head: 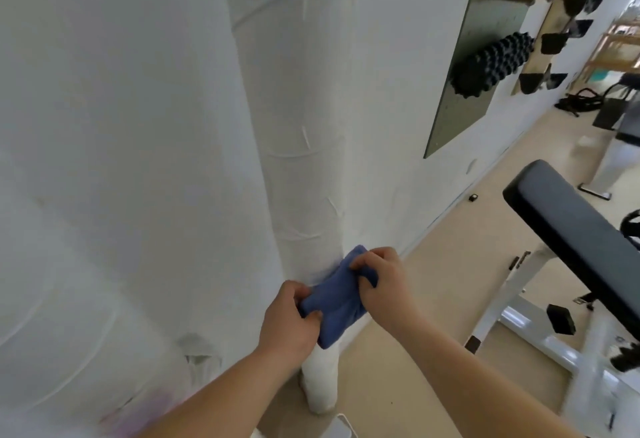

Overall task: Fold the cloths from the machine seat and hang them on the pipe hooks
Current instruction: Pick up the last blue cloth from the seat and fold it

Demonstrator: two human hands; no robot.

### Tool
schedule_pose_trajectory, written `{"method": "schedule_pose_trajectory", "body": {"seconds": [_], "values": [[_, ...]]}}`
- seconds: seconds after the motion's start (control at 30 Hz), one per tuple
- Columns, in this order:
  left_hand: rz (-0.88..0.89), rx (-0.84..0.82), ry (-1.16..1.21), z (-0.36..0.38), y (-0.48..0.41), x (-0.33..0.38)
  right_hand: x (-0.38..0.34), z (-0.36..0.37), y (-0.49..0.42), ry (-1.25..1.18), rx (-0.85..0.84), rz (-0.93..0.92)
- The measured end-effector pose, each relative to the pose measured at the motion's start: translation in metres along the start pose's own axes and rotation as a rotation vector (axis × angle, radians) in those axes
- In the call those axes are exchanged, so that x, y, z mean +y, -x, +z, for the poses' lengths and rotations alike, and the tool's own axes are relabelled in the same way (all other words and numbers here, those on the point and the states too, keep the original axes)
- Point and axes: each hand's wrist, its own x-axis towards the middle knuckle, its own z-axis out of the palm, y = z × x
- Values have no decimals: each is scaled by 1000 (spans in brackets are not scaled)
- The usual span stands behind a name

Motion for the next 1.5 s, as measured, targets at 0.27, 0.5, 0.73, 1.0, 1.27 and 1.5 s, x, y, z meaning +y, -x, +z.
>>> {"method": "schedule_pose_trajectory", "body": {"seconds": [0.27, 0.5, 0.73, 1.0, 1.27, 1.5], "values": [[7, 93, -13, 25, -26, -32, 37, 21, -14, -44, -206, 200], [36, 251, -214, 22, -21, -26, 25, 9, -7, 361, -409, 10], [392, 101, -441, 39, 7, -23, 18, 3, -7, 130, -450, 68], [291, 138, -319, 55, 2, -32, 43, 20, 1, -93, -465, 138], [213, 96, -333, 61, 7, -27, 33, 28, 1, -17, -464, 225], [187, 102, -489, 36, 6, -8, 18, 15, 5, 94, -230, 104]]}}
